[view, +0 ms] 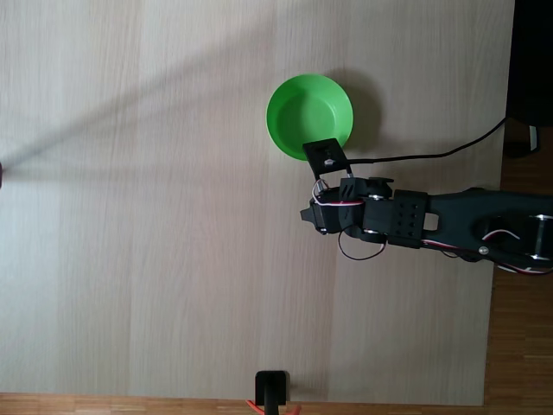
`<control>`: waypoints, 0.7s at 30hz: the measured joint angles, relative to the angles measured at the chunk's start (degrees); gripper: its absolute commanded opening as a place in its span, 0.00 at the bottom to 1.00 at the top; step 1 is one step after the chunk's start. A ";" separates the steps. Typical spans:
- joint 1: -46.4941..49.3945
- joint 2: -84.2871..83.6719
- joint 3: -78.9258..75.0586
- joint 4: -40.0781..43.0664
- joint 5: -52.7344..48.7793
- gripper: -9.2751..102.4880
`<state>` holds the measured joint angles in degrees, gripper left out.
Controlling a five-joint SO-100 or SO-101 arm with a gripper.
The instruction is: Grasp a green pompom and put it in the green bowl.
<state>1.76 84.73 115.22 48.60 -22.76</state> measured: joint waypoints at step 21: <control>2.46 4.66 0.09 0.18 0.00 0.08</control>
<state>4.22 89.38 115.31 48.78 -22.76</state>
